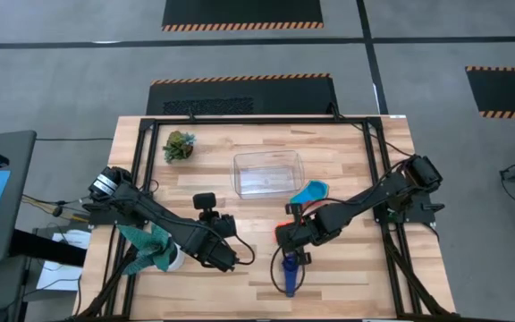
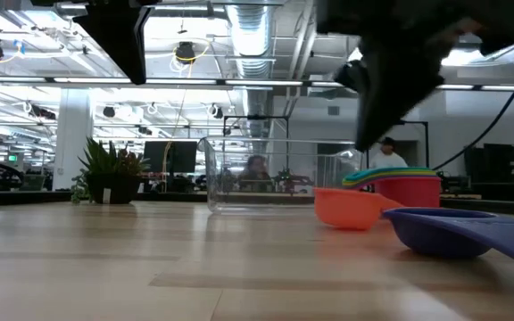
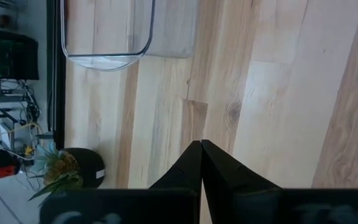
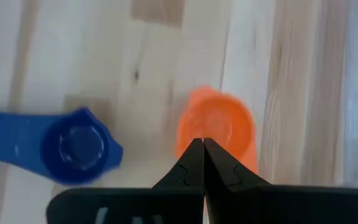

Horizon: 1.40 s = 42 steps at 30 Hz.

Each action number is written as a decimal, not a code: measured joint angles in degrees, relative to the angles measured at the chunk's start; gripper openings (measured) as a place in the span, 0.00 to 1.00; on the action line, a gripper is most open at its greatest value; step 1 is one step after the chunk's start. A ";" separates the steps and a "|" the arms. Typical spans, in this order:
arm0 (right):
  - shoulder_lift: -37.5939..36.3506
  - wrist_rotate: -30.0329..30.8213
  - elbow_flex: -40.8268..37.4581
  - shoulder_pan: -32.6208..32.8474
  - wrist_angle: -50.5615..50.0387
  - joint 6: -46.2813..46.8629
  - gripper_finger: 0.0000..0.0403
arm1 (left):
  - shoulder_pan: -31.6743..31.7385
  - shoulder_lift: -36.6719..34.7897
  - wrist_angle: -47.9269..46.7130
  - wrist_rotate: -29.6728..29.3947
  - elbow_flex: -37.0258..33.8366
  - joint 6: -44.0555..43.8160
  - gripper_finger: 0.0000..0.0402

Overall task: Nest measuring cups in basket
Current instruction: Stack the orange measuring cup on top of the light blue measuring cup

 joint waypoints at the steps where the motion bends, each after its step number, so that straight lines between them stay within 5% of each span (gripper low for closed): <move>1: 0.00 -0.93 -0.38 0.02 -0.96 0.93 0.03 | 0.01 0.00 -0.02 0.13 0.00 -0.03 0.00; 12: 1.46 -5.45 -4.75 0.61 -2.97 4.05 0.02 | 0.00 0.00 -0.01 0.18 0.00 -0.11 0.00; 23: 4.76 0.96 -4.66 -4.87 -0.13 4.02 0.02 | 0.00 -0.02 0.70 0.22 0.00 0.04 0.00; 30: 3.35 0.50 -3.62 -1.75 3.61 0.74 0.02 | 0.00 -0.04 1.15 0.27 0.00 0.00 0.00; 37: 3.36 1.38 -3.35 0.92 -2.19 12.42 0.03 | 0.02 -0.04 1.80 0.26 0.00 0.05 0.00; 42: -2.36 9.52 0.44 3.55 -10.46 24.53 0.02 | 0.32 0.13 10.66 -1.00 -0.02 6.81 0.00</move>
